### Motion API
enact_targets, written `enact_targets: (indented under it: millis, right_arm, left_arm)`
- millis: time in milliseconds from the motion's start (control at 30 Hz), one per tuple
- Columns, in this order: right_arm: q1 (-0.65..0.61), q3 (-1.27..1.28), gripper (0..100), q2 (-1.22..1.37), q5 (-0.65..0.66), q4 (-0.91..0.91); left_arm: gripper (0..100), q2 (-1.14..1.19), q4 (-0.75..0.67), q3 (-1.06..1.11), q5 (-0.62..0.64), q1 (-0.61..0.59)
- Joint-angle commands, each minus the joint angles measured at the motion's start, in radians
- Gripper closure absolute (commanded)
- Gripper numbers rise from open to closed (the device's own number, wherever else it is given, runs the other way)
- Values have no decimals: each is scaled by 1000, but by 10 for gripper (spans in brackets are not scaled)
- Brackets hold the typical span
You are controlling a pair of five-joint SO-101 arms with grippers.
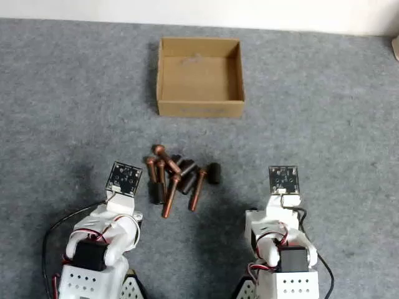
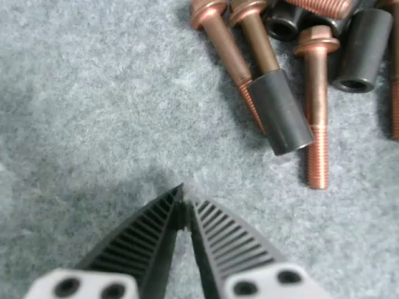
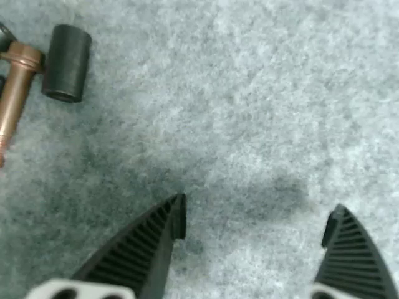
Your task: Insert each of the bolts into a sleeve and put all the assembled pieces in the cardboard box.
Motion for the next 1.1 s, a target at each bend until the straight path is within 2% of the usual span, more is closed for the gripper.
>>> enact_targets:
  millis: [0, 433, 633, 700, 800, 867, 900, 967, 1067]
  right_arm:
    - [12, 113, 670, -12, -3, 2]
    - [4, 114, 670, -12, -3, 2]
    - [-47, 114, 670, -12, -5, 1]
    - [-47, 114, 670, -12, -5, 1]
    - [-48, 114, 670, -12, -5, 2]
    - [-50, 114, 670, -12, -8, 2]
    - [-50, 114, 670, -12, -9, 2]
    - [-50, 114, 670, -12, -9, 2]
    - [-50, 114, 670, -12, -8, 2]
  left_arm:
    - [994, -2, 3, 19, 2, 12]
    - [994, -2, 3, 19, 2, 15]
    - [993, -7, -14, 16, 2, 15]
    - [994, -4, -138, -19, -32, -35]
    - [992, -4, -278, -156, -192, -206]
    - [992, -4, -313, -272, -341, -348]
    - [992, -5, -325, -311, -348, -363]
    - [992, -2, -327, -366, -287, -331]
    - [995, -1, -256, -357, -259, -251]
